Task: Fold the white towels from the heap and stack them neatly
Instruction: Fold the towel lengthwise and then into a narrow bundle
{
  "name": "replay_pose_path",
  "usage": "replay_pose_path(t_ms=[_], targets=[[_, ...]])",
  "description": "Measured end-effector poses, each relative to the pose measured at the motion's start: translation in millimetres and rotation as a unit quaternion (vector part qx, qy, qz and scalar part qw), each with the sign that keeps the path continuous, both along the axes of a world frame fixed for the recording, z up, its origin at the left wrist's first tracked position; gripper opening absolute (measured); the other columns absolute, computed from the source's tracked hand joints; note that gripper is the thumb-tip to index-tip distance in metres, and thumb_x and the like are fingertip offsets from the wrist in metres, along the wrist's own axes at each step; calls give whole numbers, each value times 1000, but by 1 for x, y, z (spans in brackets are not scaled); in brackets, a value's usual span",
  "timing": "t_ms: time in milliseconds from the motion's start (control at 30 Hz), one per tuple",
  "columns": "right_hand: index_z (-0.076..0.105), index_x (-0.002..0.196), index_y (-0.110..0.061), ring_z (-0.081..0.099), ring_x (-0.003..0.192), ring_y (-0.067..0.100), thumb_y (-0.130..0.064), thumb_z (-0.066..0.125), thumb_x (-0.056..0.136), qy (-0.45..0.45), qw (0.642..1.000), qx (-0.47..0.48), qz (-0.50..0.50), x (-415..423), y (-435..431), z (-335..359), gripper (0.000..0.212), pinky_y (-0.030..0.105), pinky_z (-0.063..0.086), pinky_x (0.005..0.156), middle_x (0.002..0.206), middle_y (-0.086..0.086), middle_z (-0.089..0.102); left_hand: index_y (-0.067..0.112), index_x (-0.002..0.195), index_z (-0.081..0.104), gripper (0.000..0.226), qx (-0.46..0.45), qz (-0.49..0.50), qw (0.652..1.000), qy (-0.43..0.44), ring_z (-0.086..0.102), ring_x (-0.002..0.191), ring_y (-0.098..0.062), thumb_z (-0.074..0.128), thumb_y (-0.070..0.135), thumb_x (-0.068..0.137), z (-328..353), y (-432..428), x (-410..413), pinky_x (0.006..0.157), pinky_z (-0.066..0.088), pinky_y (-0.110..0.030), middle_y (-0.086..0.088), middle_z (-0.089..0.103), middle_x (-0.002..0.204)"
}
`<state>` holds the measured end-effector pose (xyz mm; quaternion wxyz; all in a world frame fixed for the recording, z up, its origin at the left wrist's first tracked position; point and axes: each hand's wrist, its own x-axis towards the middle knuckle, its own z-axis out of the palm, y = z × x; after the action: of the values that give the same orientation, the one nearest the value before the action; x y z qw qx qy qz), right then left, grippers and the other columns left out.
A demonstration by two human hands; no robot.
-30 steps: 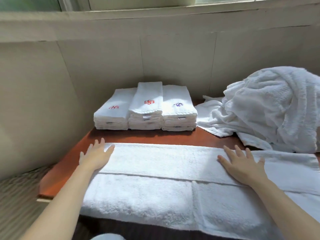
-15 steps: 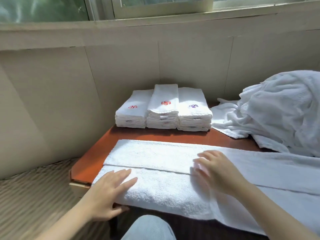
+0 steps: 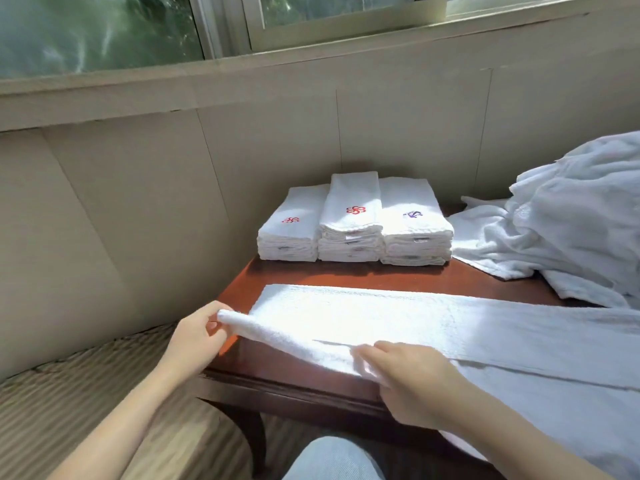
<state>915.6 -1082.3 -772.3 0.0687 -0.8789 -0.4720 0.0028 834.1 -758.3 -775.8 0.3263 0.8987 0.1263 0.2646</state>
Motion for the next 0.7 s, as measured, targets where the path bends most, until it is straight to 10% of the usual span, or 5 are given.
replay_pose_path(t_ms=[167, 300, 700], targets=[[37, 112, -28, 48, 90, 19, -19, 41, 76, 109, 984, -76, -123, 35, -44, 29, 37, 26, 40, 63, 97, -8, 45, 14, 76, 62, 37, -152, 17, 987, 55, 49, 56, -8, 38, -12, 81, 5, 4, 40, 52, 39, -24, 5, 60, 64], [44, 71, -28, 55, 92, 22, -25, 53, 90, 58, 971, -61, -225, 108, -47, 45, 20, 30, 46, 78, 95, -1, 55, 20, 70, 53, 28, -75, 84, 984, 138, 47, 73, -18, 40, 3, 88, 1, -3, 77, 60, 35, -29, 4, 51, 69], [41, 78, -21, 59, 103, 29, -47, 32, 99, 34, 949, 1, -314, 176, -21, -17, 35, 32, 37, 73, 113, 8, 63, 12, 94, 44, 12, 98, 180, 927, 315, 53, 92, -27, 34, 18, 94, -16, 6, 122, 72, 38, -31, -10, 60, 111]])
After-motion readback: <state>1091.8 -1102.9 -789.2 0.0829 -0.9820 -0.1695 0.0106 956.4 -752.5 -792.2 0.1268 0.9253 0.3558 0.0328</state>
